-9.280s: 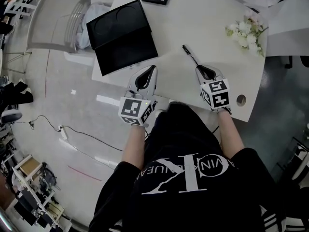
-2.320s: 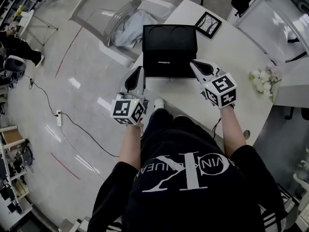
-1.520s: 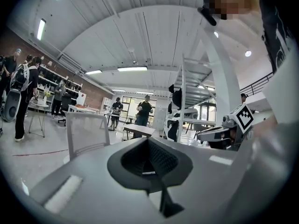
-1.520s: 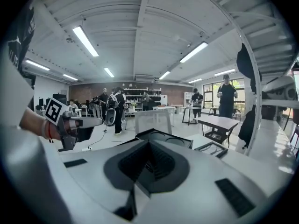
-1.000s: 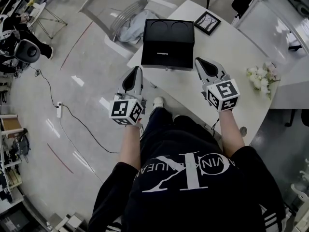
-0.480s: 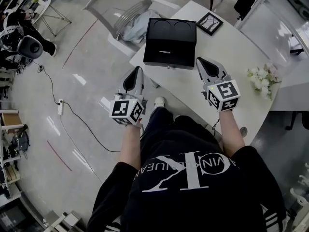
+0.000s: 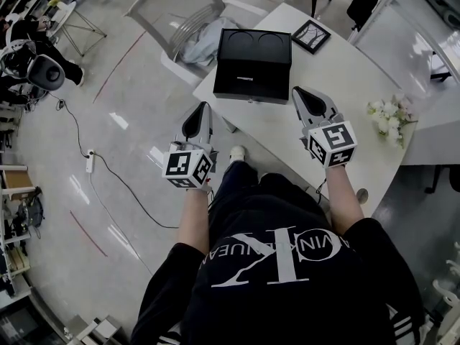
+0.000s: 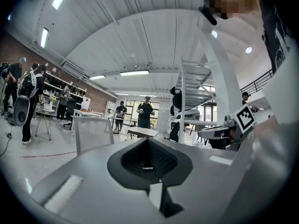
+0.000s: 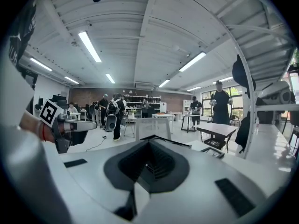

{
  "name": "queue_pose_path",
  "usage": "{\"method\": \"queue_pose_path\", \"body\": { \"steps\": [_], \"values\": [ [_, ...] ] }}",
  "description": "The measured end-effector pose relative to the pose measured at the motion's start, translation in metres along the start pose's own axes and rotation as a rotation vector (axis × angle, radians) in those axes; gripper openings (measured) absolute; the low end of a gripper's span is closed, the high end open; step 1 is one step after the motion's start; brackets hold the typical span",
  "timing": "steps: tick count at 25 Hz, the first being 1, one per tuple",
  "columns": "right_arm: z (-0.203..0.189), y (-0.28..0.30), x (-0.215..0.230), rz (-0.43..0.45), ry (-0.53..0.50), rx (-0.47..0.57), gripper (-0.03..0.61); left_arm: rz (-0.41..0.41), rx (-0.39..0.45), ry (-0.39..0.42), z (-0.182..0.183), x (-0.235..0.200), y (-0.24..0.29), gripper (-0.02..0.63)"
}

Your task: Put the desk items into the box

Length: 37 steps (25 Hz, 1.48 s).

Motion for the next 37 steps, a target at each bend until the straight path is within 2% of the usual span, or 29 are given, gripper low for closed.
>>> {"method": "queue_pose_path", "body": {
  "steps": [37],
  "values": [
    [-0.0052,0.0011,0.0046,-0.051,0.012,0.015,0.012,0.022,-0.012,0.019,0.0003,-0.0044,0.0003,0.009]
  ]
}}
Point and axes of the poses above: the fingertips, and each gripper's own axes: y forward along the fingers, x to its right, z out of its top, the point moved 5 cm from there along -y, backward along the fingers, and after that the axes turned 11 degrees about -z, right-handed, at the moved point
